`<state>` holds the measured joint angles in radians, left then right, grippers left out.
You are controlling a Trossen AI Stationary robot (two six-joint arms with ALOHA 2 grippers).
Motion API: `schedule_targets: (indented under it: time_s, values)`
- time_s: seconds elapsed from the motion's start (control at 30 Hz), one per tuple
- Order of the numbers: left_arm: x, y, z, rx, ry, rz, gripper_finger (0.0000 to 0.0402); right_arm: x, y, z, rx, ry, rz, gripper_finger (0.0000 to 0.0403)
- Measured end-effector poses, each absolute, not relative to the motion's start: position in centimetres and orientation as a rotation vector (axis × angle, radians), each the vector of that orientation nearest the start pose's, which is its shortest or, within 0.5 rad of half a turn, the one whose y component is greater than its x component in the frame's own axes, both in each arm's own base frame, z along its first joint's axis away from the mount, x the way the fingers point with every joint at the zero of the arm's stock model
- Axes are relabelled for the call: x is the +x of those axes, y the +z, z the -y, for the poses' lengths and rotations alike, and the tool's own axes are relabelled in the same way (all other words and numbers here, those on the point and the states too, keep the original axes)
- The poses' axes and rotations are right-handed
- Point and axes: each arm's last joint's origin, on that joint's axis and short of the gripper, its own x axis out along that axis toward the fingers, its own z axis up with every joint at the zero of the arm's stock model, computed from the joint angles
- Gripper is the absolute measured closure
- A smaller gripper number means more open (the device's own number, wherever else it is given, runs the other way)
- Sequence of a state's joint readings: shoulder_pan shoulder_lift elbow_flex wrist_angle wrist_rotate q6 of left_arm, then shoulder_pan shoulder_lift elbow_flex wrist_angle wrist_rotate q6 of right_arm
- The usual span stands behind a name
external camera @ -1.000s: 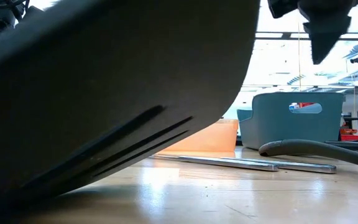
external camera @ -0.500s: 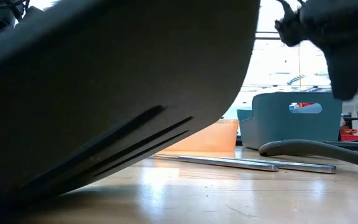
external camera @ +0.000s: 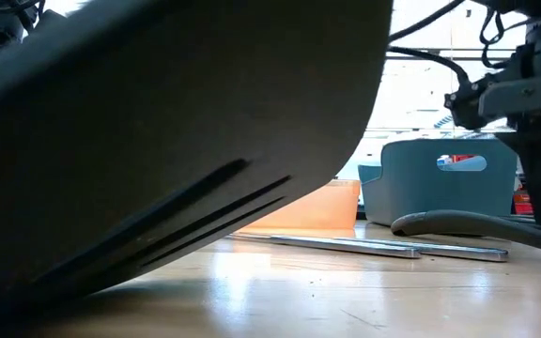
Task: Pick & Place Kitchen Items
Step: Put the right black spoon into the dark green bin
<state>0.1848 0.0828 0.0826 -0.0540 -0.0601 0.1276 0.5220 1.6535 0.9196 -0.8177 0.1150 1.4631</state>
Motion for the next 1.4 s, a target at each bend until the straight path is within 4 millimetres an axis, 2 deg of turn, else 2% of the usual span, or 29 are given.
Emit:
schedule_targets:
  time_s: [0.23, 0.77, 1.1, 1.33, 1.4]
  values:
    - [9.6, 18.0, -2.0, 0.124, 0.241, -0.070, 0.0384, 22.7, 14.8, -12.5, 0.652, -0.806, -1.320, 0.0206]
    - [9.6, 18.0, -2.0, 0.124, 0.244, -0.071, 0.0384, 23.1, 15.2, -12.1, 0.645, -0.774, -1.297, 0.0254]
    - [9.6, 18.0, -2.0, 0.112, 0.244, -0.069, 0.0384, 21.9, 12.7, -11.5, 0.710, -0.761, -1.299, 0.0270]
    - [9.6, 18.0, -2.0, 0.112, 0.244, -0.070, 0.0384, 22.5, 13.6, -11.6, 0.643, -0.734, -1.319, 0.0332]
    - [9.6, 18.0, -2.0, 0.112, 0.245, -0.069, 0.0384, 22.8, 14.0, -11.6, 0.611, -0.728, -1.327, 0.0332]
